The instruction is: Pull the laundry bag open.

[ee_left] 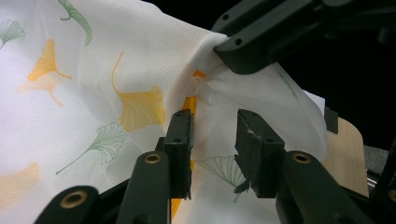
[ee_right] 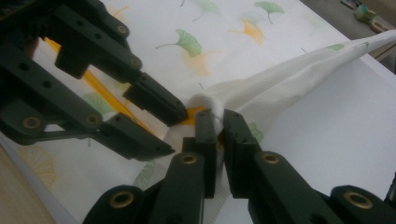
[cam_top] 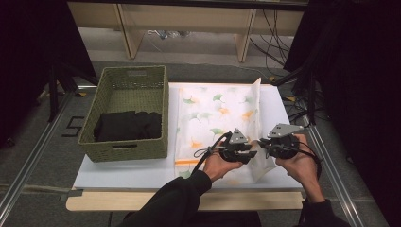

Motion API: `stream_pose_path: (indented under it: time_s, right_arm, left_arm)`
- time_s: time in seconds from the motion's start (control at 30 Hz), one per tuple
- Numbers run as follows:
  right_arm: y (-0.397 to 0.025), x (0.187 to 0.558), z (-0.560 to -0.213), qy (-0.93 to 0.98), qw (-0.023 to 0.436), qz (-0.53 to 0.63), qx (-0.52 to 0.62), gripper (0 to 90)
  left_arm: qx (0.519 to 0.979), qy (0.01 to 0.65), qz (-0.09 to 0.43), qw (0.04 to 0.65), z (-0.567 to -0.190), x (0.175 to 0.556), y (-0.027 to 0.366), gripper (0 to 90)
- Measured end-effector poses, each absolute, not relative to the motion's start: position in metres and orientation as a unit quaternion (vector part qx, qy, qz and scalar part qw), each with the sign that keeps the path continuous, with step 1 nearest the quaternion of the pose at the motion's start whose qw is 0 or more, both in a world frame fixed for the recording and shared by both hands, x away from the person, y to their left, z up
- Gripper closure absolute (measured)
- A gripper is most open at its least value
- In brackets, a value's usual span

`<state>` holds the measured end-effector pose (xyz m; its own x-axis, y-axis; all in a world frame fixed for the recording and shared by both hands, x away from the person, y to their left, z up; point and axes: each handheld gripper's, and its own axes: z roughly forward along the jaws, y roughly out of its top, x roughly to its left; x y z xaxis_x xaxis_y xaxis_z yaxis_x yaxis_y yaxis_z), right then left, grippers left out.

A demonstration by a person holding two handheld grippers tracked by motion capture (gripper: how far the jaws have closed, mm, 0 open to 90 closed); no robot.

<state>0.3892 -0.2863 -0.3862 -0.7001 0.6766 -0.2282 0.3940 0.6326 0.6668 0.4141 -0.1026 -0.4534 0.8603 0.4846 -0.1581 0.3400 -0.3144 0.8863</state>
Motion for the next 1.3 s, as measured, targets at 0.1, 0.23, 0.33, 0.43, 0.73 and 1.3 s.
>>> stream_pose_path:
  time_s: [0.1,0.23,0.33,0.43,0.73,1.3]
  right_arm:
    - [-0.279,0.388,-0.385,0.879,0.231,0.3,0.291,86.2]
    - [-0.277,0.389,-0.384,0.881,0.222,0.309,0.281,86.2]
    - [-0.28,0.389,-0.383,0.879,0.215,0.319,0.283,86.2]
    - [-0.281,0.39,-0.383,0.879,0.214,0.32,0.282,86.2]
    - [-0.28,0.388,-0.383,0.876,0.216,0.32,0.288,86.2]
    - [-0.284,0.39,-0.384,0.872,0.223,0.32,0.295,86.2]
  left_arm:
    - [0.811,0.252,0.076,0.522,-0.453,0.413,-0.105,63.6]
    - [0.81,0.254,0.082,0.522,-0.451,0.415,-0.104,63.6]
    - [0.811,0.257,0.083,0.519,-0.449,0.416,-0.103,64.3]
    - [0.815,0.254,0.087,0.514,-0.45,0.416,-0.103,66.6]
    - [0.808,0.266,0.082,0.519,-0.449,0.423,-0.099,83.2]
    - [0.814,0.255,0.093,0.514,-0.448,0.424,-0.1,89.7]
